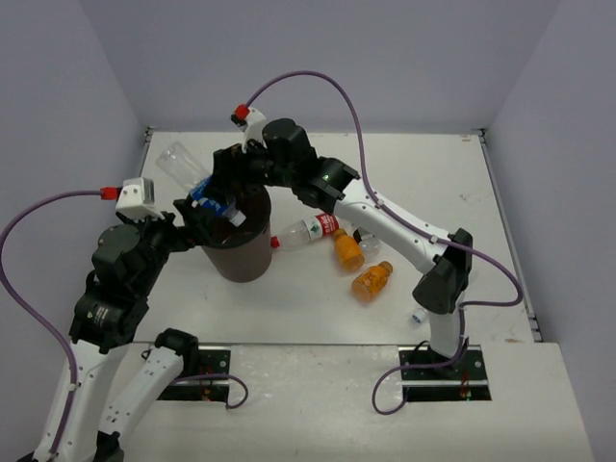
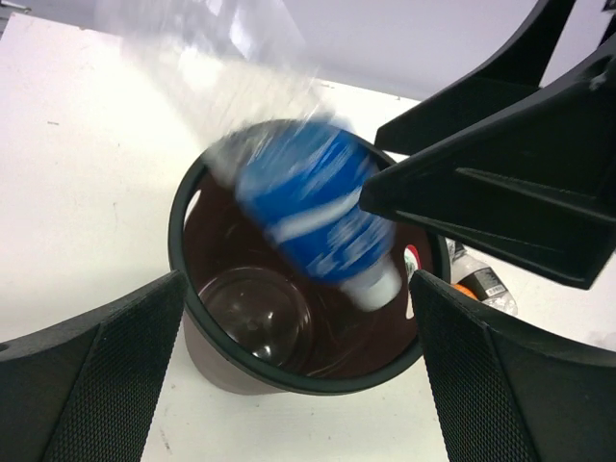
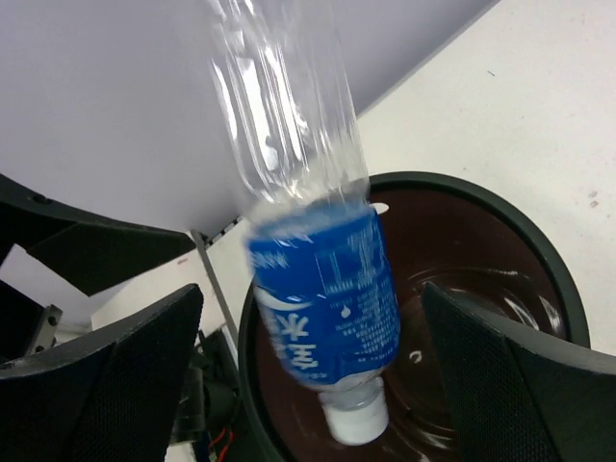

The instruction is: Put the plastic bottles in the bin

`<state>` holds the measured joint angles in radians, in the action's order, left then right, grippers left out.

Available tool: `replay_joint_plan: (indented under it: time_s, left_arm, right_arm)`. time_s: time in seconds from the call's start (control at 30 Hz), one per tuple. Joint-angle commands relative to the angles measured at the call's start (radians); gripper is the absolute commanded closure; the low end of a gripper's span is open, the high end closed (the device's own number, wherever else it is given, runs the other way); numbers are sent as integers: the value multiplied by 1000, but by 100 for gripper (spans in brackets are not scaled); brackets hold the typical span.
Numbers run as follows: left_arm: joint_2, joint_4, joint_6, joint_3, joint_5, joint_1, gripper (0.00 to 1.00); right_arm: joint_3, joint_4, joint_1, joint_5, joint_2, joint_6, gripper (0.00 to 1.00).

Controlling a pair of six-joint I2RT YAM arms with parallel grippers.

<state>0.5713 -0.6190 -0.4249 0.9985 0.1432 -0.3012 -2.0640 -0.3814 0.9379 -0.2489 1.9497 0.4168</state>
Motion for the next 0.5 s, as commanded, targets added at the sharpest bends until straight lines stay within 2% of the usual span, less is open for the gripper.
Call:
replay_joint_plan:
  time_s: [0.0,0.17,0.27,0.47]
  left_arm:
    - [22,-7,47,47,-3,7,0]
    - [52,9,79,80,-54,7,0]
    - [91,25,89,98,-116,7,0]
    - [182,75,156,142,-264,6,0]
  right_arm:
    - [-22,-11,6,94,-80,-5,1]
    - [-48,-91,-23,133,-103,58,1]
    - [-5,-97,-55,114,-142,103,1]
    - [225,-96,-200,114,-371,109,1]
